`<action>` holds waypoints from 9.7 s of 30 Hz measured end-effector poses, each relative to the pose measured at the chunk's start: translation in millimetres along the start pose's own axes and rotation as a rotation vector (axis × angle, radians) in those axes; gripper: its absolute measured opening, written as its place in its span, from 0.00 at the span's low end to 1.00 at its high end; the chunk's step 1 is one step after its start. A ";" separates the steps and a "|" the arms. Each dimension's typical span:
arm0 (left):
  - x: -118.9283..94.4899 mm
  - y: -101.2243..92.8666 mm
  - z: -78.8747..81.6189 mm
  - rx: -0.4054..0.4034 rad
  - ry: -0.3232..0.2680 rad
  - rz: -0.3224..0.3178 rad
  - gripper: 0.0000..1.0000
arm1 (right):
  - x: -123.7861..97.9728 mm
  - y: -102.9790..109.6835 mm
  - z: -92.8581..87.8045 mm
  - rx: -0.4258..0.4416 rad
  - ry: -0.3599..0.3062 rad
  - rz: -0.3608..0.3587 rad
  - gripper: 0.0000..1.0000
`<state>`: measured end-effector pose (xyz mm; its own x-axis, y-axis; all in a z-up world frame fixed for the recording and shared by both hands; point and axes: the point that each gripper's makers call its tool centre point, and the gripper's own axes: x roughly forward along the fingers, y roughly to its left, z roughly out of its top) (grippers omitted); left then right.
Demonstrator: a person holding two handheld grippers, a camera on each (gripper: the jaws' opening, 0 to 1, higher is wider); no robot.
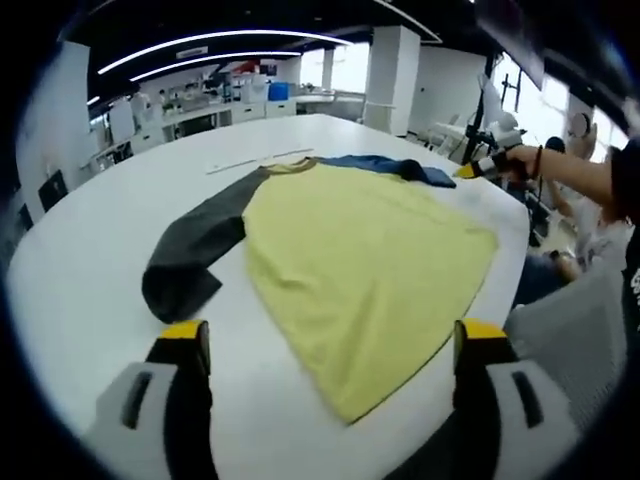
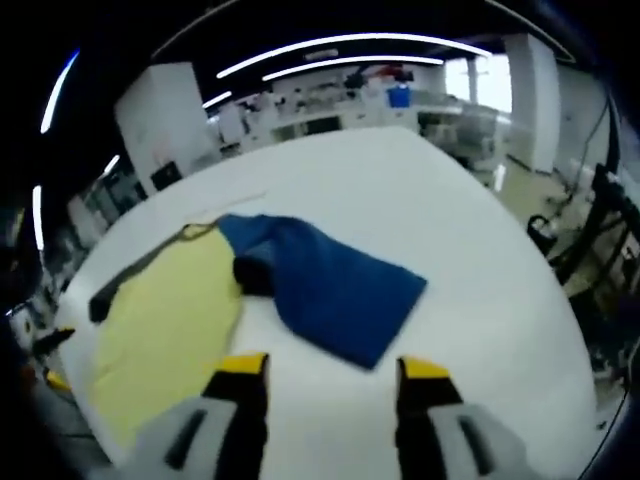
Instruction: Fold the garment on the visible template until the final outline fits inside the template.
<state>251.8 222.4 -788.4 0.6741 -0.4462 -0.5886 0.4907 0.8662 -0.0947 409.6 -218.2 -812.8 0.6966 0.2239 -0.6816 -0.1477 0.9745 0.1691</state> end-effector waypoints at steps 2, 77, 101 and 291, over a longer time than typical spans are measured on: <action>-0.8 -4.2 4.5 -0.017 -0.020 -0.015 0.99 | 7.7 -10.6 6.6 0.004 -0.008 -0.021 0.41; -30.5 0.5 14.1 -0.032 -0.033 -0.004 0.99 | 23.0 -11.0 91.5 -0.032 0.005 -0.028 0.00; -38.2 9.2 18.8 -0.048 -0.071 0.023 0.99 | 43.4 53.7 129.7 -0.115 -0.017 0.052 0.00; -44.5 10.1 11.7 -0.088 -0.098 0.004 0.98 | 109.4 346.2 48.9 -0.280 0.061 0.494 0.00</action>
<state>233.2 248.3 -753.7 0.7284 -0.4592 -0.5086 0.4410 0.8822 -0.1650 469.1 142.8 -794.0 0.4573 0.6464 -0.6108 -0.6318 0.7195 0.2883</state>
